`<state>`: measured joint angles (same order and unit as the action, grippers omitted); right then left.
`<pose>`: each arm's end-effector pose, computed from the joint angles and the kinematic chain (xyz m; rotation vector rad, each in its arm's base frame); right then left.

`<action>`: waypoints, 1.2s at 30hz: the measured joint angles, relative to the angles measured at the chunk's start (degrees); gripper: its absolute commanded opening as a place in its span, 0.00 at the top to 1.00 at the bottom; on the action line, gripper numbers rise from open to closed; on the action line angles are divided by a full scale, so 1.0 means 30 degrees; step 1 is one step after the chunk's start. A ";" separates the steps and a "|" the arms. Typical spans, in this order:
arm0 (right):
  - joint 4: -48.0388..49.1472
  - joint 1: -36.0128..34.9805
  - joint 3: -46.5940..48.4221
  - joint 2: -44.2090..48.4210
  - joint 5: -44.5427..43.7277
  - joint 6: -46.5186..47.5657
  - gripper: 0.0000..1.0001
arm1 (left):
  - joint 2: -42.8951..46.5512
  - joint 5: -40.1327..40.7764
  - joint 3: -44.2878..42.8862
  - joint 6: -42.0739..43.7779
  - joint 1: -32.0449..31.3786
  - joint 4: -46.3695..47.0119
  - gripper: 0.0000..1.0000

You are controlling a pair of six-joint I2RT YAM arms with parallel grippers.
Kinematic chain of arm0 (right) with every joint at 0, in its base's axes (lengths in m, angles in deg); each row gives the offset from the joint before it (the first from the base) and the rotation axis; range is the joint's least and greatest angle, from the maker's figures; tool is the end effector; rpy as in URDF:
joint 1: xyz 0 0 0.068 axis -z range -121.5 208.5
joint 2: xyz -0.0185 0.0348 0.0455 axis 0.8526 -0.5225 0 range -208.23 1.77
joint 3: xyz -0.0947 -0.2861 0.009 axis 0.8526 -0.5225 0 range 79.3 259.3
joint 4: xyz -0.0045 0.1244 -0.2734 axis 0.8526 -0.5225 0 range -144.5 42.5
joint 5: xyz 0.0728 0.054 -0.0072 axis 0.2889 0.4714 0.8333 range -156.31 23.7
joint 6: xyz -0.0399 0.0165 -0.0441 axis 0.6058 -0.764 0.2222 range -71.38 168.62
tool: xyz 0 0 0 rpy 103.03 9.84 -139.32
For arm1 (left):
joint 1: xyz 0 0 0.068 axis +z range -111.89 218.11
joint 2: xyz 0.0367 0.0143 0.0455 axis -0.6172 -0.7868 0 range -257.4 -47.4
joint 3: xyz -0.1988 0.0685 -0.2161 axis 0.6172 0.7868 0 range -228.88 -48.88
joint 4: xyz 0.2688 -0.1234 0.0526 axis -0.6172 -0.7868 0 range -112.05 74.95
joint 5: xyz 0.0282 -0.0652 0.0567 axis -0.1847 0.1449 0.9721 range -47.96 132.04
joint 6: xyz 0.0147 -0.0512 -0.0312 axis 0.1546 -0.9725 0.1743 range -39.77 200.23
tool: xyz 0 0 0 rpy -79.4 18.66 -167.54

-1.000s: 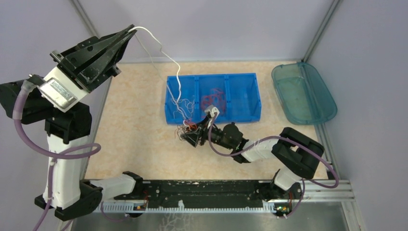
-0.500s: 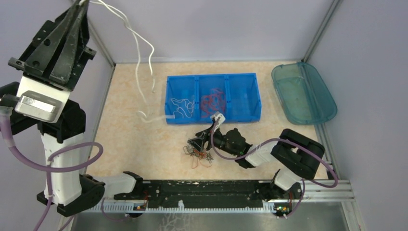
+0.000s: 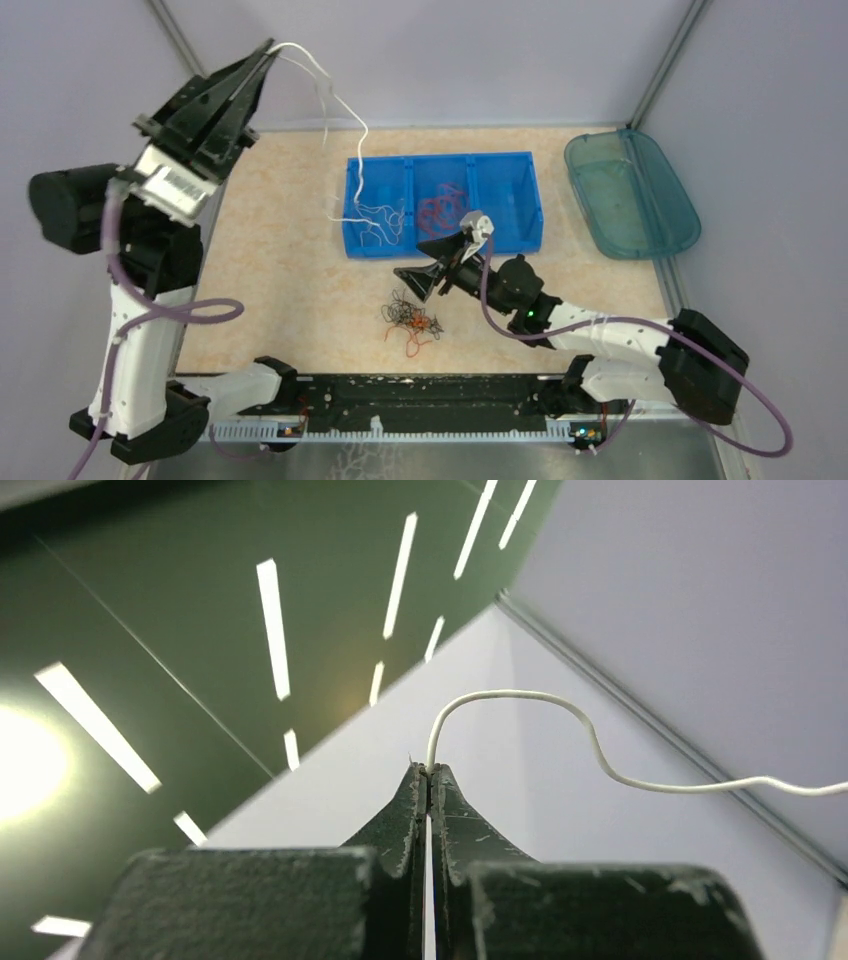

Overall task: Untangle the cables
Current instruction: Untie the cable, then place the cable in the bin.

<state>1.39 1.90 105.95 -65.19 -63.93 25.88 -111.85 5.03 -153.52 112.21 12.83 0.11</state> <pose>0.1531 0.2360 0.2622 -0.4800 1.4506 1.1578 0.1115 -0.0837 0.7004 0.8278 0.2116 -0.0855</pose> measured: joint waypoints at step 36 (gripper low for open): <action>-1.0979 0.0809 0.0772 0.5129 -0.9457 0.2441 0.16 | -0.2841 0.5588 0.9289 0.2718 0.2127 0.2557 1.00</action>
<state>-31.55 4.33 108.27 -49.81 -92.30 33.20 -120.37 21.79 -125.65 120.37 19.22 7.78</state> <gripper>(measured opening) 0.840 0.007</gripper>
